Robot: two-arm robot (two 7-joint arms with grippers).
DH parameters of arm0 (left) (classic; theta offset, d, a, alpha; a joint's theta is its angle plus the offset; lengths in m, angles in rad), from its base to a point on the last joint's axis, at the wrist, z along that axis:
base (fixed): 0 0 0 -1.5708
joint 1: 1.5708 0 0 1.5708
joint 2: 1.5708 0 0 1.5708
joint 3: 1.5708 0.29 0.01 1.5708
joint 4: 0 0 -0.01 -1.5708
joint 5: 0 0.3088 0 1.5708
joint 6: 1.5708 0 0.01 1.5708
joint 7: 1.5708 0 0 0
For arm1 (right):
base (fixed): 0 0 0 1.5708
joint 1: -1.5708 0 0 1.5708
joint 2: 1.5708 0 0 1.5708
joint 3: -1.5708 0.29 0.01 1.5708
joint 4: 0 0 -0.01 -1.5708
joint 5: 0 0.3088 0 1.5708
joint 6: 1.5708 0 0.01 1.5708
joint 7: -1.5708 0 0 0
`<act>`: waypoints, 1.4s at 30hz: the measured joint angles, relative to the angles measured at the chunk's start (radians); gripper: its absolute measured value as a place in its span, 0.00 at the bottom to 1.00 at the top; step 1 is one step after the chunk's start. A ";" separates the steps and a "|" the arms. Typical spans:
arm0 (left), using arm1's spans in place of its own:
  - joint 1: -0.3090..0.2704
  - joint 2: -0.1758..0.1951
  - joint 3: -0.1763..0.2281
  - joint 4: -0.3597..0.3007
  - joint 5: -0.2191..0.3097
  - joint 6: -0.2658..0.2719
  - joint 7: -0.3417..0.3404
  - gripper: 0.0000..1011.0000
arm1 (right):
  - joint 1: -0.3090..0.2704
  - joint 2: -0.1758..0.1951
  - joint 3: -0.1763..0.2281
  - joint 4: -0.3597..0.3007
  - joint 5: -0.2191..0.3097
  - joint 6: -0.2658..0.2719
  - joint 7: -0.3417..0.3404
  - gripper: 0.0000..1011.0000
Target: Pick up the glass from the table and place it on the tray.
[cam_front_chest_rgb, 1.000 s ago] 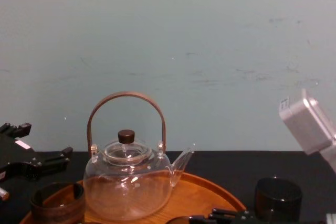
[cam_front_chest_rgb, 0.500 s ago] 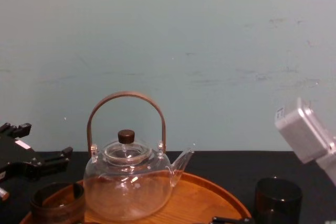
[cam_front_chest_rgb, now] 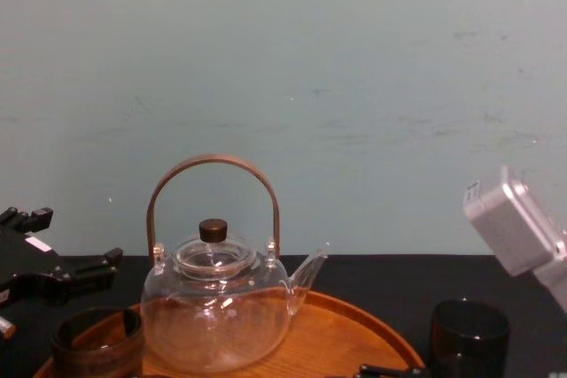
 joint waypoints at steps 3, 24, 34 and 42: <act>0.000 0.000 0.000 0.000 0.000 0.000 0.000 0.99 | 0.000 0.000 0.000 0.000 0.000 0.000 0.000 0.99; 0.000 0.000 0.000 0.000 0.000 0.000 0.000 0.99 | -0.008 0.016 0.012 -0.015 0.015 -0.006 0.011 0.99; 0.000 0.000 0.000 0.000 0.000 0.000 0.000 0.99 | -0.069 0.103 0.056 -0.099 0.059 -0.023 0.024 0.99; 0.000 0.000 0.000 0.000 0.000 0.000 0.000 0.99 | -0.137 0.171 0.107 -0.166 0.095 -0.034 0.003 0.99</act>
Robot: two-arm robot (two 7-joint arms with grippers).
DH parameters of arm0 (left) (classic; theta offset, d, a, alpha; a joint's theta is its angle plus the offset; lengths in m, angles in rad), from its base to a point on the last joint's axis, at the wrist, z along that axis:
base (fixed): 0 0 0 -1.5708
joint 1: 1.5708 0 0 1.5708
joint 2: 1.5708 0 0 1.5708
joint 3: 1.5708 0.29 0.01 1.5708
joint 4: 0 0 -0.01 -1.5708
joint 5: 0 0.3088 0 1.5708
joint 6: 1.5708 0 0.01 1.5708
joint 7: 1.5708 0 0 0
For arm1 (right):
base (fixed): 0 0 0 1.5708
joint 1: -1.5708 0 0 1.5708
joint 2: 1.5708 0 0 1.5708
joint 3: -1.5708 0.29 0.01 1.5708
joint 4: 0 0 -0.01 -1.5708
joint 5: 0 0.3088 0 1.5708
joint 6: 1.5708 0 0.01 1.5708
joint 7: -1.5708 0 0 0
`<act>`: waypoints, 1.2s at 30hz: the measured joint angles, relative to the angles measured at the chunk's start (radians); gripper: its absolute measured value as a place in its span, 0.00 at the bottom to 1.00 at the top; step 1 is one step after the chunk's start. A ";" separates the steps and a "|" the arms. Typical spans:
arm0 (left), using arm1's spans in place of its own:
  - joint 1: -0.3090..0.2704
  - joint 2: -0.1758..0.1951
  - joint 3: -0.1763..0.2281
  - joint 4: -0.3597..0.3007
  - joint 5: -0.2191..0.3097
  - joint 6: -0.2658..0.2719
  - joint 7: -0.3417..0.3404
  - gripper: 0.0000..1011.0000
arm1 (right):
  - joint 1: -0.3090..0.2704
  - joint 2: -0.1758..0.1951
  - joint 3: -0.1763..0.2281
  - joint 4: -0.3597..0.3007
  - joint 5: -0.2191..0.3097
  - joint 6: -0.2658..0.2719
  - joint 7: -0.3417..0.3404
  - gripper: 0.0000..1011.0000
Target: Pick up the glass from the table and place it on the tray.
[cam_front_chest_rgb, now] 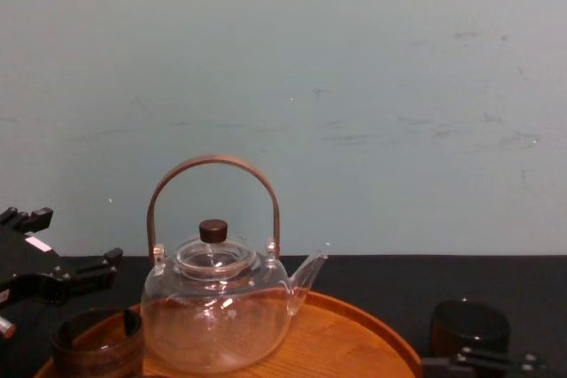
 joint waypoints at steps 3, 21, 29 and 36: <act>0.000 0.000 0.000 0.000 0.000 0.000 0.000 0.99 | -0.027 0.028 0.021 -0.026 0.013 -0.010 -0.002 0.99; 0.000 0.000 0.000 0.000 0.000 0.000 0.000 0.99 | -0.139 0.070 0.164 -0.058 0.030 0.034 -0.170 0.99; 0.000 0.000 0.000 0.000 0.000 0.000 0.000 0.99 | -0.139 0.045 0.202 -0.029 0.018 0.074 -0.220 0.99; 0.000 0.000 0.000 0.000 0.000 0.000 0.000 0.99 | -0.132 0.024 0.222 -0.010 0.004 0.110 -0.246 0.99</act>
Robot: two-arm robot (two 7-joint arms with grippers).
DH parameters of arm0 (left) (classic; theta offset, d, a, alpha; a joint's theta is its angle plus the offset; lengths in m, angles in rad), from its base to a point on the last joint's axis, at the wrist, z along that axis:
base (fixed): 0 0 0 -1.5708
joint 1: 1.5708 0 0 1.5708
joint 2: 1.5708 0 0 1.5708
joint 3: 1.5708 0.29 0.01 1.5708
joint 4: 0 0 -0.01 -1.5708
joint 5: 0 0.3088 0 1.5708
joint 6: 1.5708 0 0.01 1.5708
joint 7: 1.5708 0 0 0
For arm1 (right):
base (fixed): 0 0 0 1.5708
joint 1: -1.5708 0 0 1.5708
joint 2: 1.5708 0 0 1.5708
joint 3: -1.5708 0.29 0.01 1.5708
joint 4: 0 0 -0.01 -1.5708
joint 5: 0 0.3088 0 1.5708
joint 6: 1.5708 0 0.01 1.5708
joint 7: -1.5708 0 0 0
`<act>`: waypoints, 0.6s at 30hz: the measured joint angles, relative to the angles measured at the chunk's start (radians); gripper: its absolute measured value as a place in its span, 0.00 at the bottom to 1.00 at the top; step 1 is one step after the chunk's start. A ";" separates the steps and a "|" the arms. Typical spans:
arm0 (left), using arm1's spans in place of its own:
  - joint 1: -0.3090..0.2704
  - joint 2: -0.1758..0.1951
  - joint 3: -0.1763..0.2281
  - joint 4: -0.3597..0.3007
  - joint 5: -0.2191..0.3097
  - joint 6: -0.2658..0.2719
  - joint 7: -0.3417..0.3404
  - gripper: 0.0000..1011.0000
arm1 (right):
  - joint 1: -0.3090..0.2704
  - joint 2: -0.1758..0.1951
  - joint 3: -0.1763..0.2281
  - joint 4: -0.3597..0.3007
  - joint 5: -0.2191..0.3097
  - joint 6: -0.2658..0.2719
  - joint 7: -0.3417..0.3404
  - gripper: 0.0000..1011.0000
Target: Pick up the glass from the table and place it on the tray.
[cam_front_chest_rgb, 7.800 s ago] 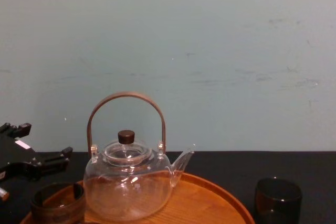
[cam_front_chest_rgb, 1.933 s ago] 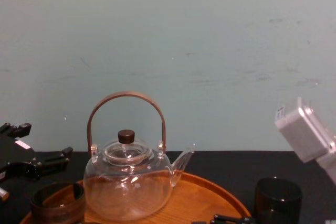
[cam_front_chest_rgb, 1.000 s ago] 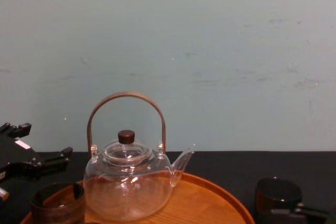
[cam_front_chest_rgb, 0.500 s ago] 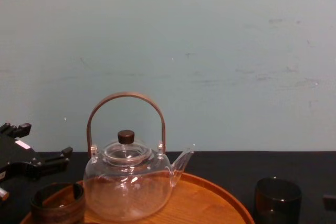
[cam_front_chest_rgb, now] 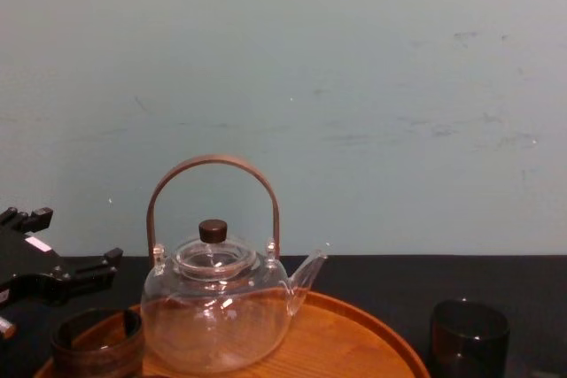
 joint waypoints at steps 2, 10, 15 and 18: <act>0.000 0.000 0.000 0.000 0.000 0.000 0.000 0.99 | 0.005 -0.006 0.002 0.006 -0.006 0.007 -0.001 0.99; 0.000 0.000 0.000 0.000 0.000 0.000 0.000 0.99 | 0.042 -0.044 0.001 0.037 -0.042 0.040 -0.017 0.99; 0.000 0.000 0.000 0.000 0.000 0.000 0.000 0.99 | 0.067 -0.068 -0.005 0.058 -0.065 0.045 -0.019 0.99; 0.000 0.000 0.000 0.000 0.000 0.000 0.000 0.99 | 0.085 -0.082 -0.012 0.072 -0.080 0.045 -0.016 0.99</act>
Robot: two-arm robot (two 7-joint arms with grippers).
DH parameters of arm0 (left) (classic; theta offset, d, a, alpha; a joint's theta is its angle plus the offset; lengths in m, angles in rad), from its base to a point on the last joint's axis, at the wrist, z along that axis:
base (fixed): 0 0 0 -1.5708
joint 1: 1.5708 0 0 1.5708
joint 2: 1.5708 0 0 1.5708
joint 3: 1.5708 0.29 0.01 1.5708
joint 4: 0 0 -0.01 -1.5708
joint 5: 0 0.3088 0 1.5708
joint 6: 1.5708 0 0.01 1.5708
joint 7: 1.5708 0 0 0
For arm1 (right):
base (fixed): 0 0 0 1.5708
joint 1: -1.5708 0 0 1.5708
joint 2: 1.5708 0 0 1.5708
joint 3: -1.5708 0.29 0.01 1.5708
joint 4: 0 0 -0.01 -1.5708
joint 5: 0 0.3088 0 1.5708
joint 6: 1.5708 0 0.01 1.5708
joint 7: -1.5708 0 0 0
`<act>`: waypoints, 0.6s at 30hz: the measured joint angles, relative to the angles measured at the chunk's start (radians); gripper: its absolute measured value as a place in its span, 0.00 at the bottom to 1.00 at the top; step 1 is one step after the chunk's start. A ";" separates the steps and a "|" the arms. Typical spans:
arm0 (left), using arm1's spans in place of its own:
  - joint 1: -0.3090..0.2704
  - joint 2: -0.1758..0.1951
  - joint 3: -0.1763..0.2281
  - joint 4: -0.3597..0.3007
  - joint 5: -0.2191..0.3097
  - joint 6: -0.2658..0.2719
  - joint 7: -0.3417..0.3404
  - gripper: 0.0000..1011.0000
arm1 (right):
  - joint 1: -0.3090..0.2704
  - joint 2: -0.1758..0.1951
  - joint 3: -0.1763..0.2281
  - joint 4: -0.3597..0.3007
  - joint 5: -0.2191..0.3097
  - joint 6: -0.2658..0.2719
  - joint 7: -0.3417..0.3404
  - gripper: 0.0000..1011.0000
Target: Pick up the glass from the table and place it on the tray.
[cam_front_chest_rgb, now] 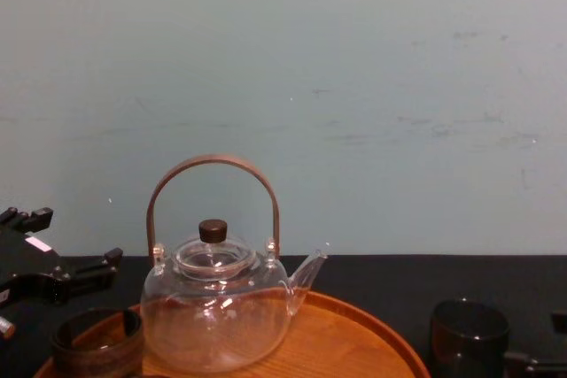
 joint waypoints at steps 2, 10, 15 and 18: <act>0.000 0.000 0.000 0.000 0.000 0.000 0.000 0.99 | 0.010 -0.007 -0.005 0.009 -0.008 0.000 0.004 0.99; 0.000 0.000 0.000 0.000 0.000 0.000 0.000 0.99 | 0.068 -0.042 -0.030 0.071 -0.037 -0.003 0.036 0.99; 0.000 0.000 0.000 0.000 0.000 0.000 0.000 0.99 | 0.104 -0.063 -0.045 0.115 -0.048 -0.004 0.055 0.99; 0.000 0.000 0.000 0.000 0.000 0.000 0.000 0.99 | 0.121 -0.074 -0.051 0.137 -0.052 -0.005 0.062 0.99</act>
